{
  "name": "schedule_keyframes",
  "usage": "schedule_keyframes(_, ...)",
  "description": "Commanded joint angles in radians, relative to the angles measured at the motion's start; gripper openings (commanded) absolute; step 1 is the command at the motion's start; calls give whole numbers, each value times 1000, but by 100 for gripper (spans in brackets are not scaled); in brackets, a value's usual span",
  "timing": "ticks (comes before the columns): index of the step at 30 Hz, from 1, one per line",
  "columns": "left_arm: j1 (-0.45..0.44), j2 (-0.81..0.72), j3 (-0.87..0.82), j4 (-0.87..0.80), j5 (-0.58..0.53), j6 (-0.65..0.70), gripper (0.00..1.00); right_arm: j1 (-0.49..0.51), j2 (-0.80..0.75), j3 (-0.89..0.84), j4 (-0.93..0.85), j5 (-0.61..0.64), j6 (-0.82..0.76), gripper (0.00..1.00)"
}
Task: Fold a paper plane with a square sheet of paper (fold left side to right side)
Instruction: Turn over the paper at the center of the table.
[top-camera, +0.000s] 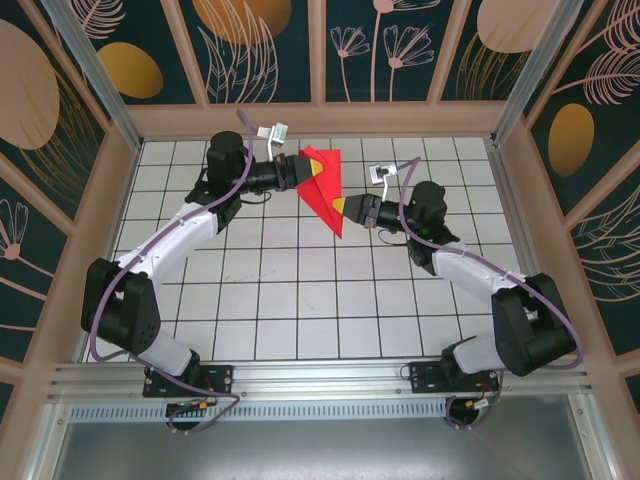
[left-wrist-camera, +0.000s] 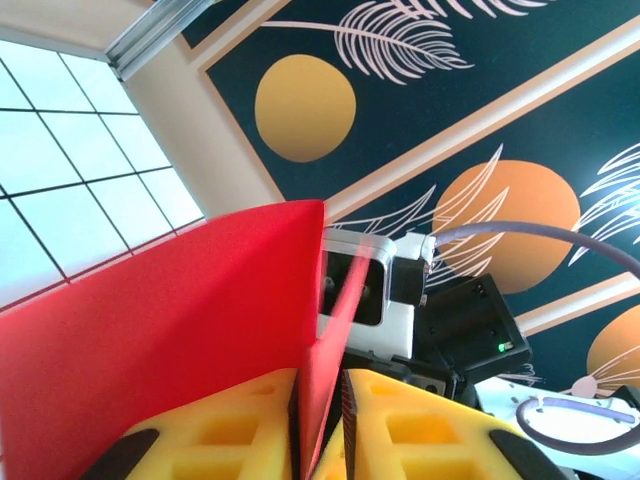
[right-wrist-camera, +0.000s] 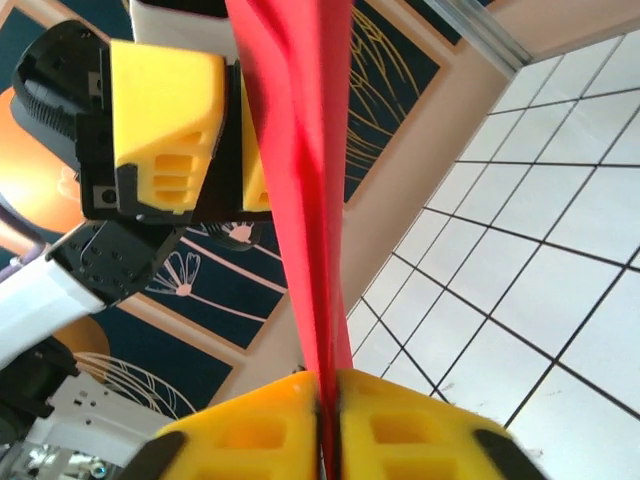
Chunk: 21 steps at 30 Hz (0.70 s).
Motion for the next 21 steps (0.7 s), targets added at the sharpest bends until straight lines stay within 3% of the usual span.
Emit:
schedule_keyframes(1,-4,-9,31,-111,-67,93,45,7,-49,46,-129,60,-102,10)
schedule_keyframes(5,-2,-67,75,-331,-318,254,69,14,-97,101,-417,218,-268,10)
schedule_keyframes(8,-2,-155,35,-377,-515,320,81,64,-116,197,-741,525,-437,10)
schedule_keyframes(11,-2,-256,-38,-368,-662,354,83,185,-82,311,-1017,987,-536,10)
schedule_keyframes(15,-2,-385,-139,-345,-843,342,86,350,67,461,-1333,1565,-510,10)
schedule_keyframes(18,-2,-461,-201,-324,-959,317,88,445,220,571,-1537,1788,-438,11)
schedule_keyframes(21,-2,-519,-229,-316,-1015,311,88,501,386,670,-1695,1865,-364,11)
